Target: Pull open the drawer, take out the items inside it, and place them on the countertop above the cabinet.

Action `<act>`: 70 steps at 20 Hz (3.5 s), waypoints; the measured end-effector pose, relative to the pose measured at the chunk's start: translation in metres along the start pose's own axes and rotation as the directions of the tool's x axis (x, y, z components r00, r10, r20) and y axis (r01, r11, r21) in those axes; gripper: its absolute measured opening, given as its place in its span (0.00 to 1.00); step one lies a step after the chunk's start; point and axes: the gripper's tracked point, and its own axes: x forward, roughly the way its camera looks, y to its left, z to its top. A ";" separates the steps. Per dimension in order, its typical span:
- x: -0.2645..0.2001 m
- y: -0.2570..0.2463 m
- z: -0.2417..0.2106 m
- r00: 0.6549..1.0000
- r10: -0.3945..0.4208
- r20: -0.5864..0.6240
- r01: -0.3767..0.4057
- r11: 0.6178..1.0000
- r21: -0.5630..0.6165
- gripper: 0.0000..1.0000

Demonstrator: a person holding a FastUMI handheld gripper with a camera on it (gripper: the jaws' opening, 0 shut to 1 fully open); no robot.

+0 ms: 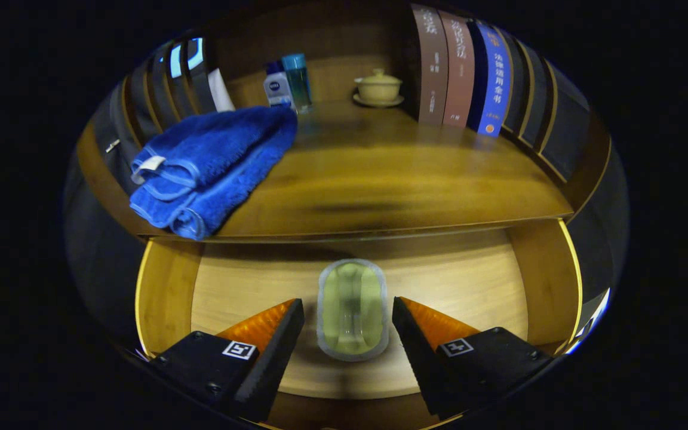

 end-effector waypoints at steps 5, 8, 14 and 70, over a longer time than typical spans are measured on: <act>0.008 -0.002 -0.015 0.995 -0.027 -0.097 0.024 0.999 -0.035 0.63; 0.018 -0.002 -0.019 0.991 -0.026 -0.131 0.020 0.999 -0.043 0.27; 0.015 -0.001 -0.021 0.990 -0.015 -0.141 0.008 0.999 -0.048 0.17; -0.067 0.010 0.183 0.963 0.071 0.261 -0.081 0.996 0.029 1.00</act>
